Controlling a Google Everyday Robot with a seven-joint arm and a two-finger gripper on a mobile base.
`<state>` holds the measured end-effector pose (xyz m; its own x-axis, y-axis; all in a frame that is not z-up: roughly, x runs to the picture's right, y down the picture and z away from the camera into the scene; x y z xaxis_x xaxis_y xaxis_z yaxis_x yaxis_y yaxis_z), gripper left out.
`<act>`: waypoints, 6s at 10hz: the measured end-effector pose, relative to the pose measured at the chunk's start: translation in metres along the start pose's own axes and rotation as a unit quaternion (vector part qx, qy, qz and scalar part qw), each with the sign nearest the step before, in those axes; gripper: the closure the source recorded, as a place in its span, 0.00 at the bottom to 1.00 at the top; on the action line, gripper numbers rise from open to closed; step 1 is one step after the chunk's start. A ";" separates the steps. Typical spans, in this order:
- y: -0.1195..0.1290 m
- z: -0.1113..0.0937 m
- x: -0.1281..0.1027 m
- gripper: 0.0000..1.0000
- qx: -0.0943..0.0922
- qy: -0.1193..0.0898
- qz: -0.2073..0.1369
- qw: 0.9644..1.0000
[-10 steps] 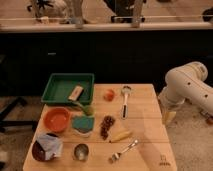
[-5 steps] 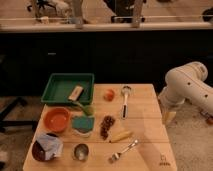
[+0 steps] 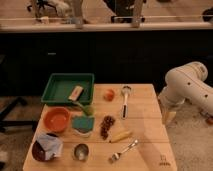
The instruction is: Place grapes in tray
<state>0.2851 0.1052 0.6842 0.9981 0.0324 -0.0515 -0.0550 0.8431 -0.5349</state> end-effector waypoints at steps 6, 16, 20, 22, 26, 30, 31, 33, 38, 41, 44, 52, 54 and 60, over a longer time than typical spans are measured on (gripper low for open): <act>0.008 -0.002 -0.016 0.20 0.010 -0.002 -0.034 0.999; 0.016 0.011 -0.127 0.20 -0.009 -0.038 -0.248 0.968; 0.014 0.022 -0.158 0.20 -0.022 -0.054 -0.335 0.940; 0.014 0.022 -0.163 0.20 -0.020 -0.056 -0.346 0.936; 0.014 0.023 -0.164 0.20 -0.019 -0.057 -0.347 0.936; 0.013 0.031 -0.179 0.20 -0.024 -0.060 -0.369 0.927; 0.013 0.035 -0.192 0.20 -0.029 -0.060 -0.383 0.921; 0.013 0.047 -0.229 0.20 -0.039 -0.066 -0.415 0.907; 0.017 0.080 -0.263 0.20 -0.068 -0.092 -0.480 0.870; 0.024 0.096 -0.265 0.20 -0.069 -0.099 -0.481 0.869; 0.028 0.109 -0.261 0.20 -0.060 -0.096 -0.468 0.876; 0.026 0.131 -0.281 0.33 -0.060 -0.119 -0.504 0.853; 0.024 0.136 -0.284 0.41 -0.066 -0.121 -0.510 0.849; 0.021 0.150 -0.289 0.41 -0.088 -0.122 -0.522 0.839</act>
<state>-0.0005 0.1944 0.8141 0.4784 -0.5480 0.6862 0.8720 0.3890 -0.2973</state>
